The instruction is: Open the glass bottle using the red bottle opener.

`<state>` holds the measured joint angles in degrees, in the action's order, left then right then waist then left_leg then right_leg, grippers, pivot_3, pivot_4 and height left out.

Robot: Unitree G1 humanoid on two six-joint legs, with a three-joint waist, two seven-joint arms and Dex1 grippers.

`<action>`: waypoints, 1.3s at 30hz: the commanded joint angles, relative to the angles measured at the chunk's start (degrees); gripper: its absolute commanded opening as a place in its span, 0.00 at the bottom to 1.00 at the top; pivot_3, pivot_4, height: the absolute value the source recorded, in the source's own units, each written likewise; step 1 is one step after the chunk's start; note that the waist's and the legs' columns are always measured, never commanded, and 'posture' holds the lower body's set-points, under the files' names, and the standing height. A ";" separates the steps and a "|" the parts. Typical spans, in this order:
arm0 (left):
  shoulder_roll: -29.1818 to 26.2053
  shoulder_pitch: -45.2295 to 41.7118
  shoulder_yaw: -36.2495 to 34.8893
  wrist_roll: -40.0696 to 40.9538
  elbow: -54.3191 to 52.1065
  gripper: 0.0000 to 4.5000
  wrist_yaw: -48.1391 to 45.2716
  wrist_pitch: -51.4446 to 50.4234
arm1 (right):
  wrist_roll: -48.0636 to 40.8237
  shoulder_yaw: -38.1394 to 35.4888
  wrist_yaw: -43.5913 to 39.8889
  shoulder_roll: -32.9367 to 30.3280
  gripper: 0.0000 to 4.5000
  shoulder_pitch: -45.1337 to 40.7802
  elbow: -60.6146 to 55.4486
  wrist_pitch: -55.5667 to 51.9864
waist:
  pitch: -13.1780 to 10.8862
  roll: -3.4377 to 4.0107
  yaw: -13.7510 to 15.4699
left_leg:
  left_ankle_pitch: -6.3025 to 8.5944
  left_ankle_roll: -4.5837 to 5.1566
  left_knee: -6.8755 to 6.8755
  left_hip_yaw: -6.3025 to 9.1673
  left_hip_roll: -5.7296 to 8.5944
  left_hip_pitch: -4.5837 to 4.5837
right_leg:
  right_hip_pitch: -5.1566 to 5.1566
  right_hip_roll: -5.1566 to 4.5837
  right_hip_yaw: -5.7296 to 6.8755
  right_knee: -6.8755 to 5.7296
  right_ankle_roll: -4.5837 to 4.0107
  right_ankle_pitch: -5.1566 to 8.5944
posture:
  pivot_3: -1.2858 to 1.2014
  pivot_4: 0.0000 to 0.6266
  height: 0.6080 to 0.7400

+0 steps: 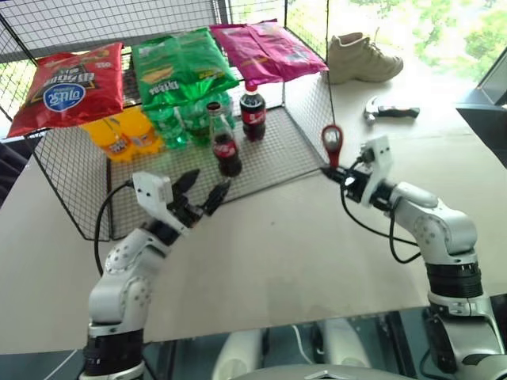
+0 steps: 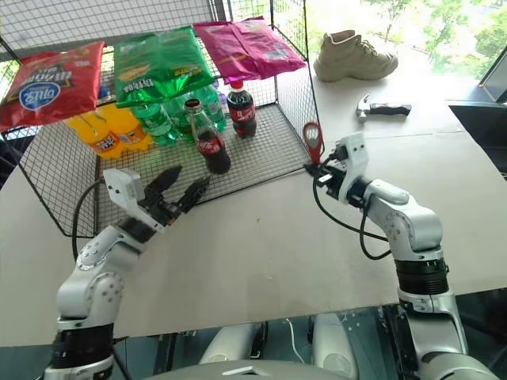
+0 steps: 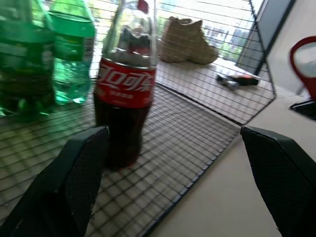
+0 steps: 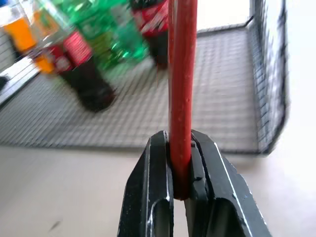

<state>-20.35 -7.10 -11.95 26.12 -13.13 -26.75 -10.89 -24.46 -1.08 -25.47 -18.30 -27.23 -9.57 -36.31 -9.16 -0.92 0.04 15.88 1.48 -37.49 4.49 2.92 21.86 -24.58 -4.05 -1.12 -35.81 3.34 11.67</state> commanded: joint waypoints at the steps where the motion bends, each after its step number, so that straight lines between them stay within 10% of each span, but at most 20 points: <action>1: 0.77 -4.54 1.74 -6.95 4.19 0.98 2.45 7.00 | 7.57 4.25 2.38 0.81 0.00 1.41 -5.25 9.95 | 0.00 0.00 0.14 | 0.00 0.00 0.00 0.00 0.00 0.00 | -0.01 0.01 0.00 0.01 0.00 0.00 | 0.52 0.24 1.00; 25: 2.60 -35.10 4.31 -14.34 50.46 0.98 -4.88 23.78 | 17.24 10.45 4.87 6.47 0.00 4.39 -8.21 16.86 | 0.02 -0.03 -0.81 | -0.02 0.00 -0.11 0.10 0.11 0.04 | -0.04 0.07 0.08 -0.07 0.02 0.00 | 0.52 0.24 1.00; 30: 3.34 -35.51 4.09 -14.11 51.12 0.61 -5.65 24.71 | 17.82 10.11 4.71 6.31 0.00 4.58 -7.97 17.08 | 0.02 -0.03 -0.82 | -0.02 0.00 -0.14 0.09 0.11 0.04 | -0.03 0.06 0.07 -0.09 0.02 0.00 | 0.52 0.24 1.00; 39: 3.28 -29.00 6.10 -13.10 38.84 0.60 -7.85 20.14 | 17.77 8.67 4.05 5.32 0.00 3.70 -6.23 18.61 | 0.02 -0.03 -0.83 | -0.02 0.00 -0.15 0.11 0.08 0.05 | -0.03 0.05 0.06 -0.09 0.02 0.00 | 0.52 0.24 1.00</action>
<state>-16.88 -36.54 -6.59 12.01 30.46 -33.44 10.32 -6.85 8.98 -21.03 -12.65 -22.74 -14.67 -19.53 -9.13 -0.95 -0.79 15.86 1.49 -37.65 4.61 3.01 21.92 -24.61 -4.00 -1.05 -35.91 3.36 11.67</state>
